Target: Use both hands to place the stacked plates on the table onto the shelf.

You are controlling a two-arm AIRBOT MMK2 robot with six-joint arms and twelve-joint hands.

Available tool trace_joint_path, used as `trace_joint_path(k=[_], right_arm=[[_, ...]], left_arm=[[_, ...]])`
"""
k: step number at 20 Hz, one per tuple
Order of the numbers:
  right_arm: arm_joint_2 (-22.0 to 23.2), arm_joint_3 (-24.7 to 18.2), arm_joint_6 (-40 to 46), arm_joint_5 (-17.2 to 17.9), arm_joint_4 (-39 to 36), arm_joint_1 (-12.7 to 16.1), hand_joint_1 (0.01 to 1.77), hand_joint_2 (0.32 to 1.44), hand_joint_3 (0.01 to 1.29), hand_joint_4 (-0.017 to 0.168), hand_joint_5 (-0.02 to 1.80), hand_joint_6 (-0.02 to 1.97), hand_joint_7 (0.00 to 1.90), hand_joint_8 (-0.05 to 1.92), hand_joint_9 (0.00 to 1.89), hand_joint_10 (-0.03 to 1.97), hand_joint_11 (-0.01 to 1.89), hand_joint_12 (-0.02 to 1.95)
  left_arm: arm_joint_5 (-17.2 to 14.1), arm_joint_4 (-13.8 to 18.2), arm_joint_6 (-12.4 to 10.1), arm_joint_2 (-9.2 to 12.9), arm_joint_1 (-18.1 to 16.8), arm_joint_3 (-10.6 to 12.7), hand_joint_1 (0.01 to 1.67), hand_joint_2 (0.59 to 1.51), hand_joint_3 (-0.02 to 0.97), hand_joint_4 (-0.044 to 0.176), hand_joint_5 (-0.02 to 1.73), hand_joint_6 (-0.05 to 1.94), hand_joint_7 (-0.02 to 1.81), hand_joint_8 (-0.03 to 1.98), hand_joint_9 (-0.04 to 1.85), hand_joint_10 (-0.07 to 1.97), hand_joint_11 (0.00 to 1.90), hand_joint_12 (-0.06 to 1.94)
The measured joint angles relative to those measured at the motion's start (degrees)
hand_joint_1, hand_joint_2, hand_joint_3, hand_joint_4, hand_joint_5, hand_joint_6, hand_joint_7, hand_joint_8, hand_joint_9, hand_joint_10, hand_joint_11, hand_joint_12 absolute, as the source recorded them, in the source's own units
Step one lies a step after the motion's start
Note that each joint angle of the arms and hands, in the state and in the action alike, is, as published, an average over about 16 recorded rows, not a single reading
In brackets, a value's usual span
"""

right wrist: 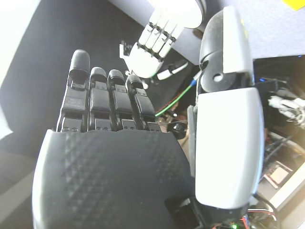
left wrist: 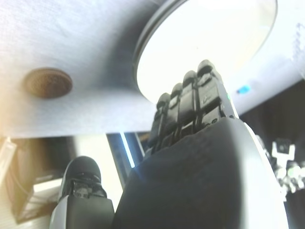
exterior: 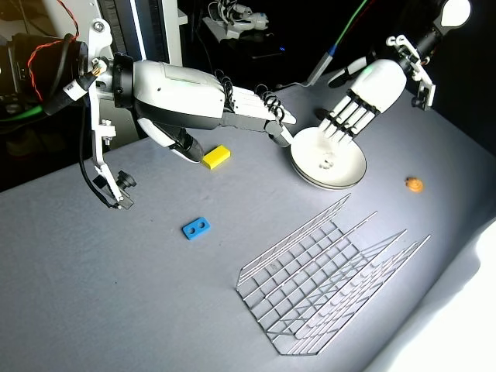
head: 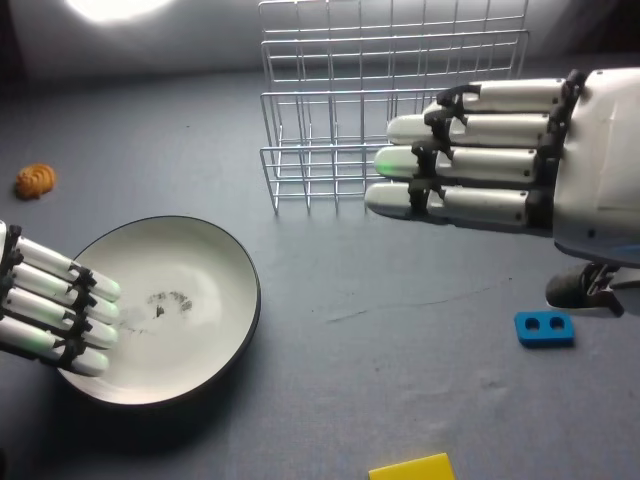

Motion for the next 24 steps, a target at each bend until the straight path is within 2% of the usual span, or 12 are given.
trace_joint_path(k=[7, 13, 19, 24], right_arm=[[-0.18, 0.0, -1.79, -0.18, -0.83, -0.53, 1.06, 0.93, 0.02, 0.003, 0.02, 0.02, 0.01, 0.01, 0.03, 0.0, 0.01, 0.63], [-0.45, 0.0, -2.6, -0.77, -0.84, -0.65, 1.04, 0.94, 0.02, 0.003, 0.02, 0.02, 0.01, 0.01, 0.03, 0.0, 0.01, 0.58], [-0.95, 0.0, -3.04, -1.85, -0.8, -0.65, 1.04, 0.96, 0.02, 0.004, 0.02, 0.02, 0.01, 0.01, 0.02, 0.0, 0.02, 0.36], [-1.69, 0.01, -4.07, -2.99, -0.74, -0.64, 1.06, 0.96, 0.02, 0.004, 0.02, 0.02, 0.01, 0.01, 0.02, 0.0, 0.02, 0.17]], left_arm=[[0.95, -0.31, -0.21, -2.32, 1.28, 2.97, 0.02, 1.099, 0.027, -0.001, 0.02, 0.02, 0.01, 0.0, 0.02, 0.01, 0.02, 0.01], [1.53, -0.63, -0.6, -4.27, 1.97, 5.83, 0.02, 1.096, 0.022, -0.002, 0.02, 0.01, 0.01, 0.0, 0.02, 0.01, 0.02, 0.01], [1.8, -0.92, -0.93, -5.57, 2.75, 7.65, 0.02, 1.089, 0.018, -0.002, 0.01, 0.0, 0.0, 0.0, 0.01, 0.01, 0.02, 0.0], [2.16, -0.79, -1.01, -6.06, 2.96, 7.11, 0.02, 1.088, 0.017, -0.003, 0.01, 0.0, -0.01, -0.01, 0.01, 0.01, 0.02, 0.0]])
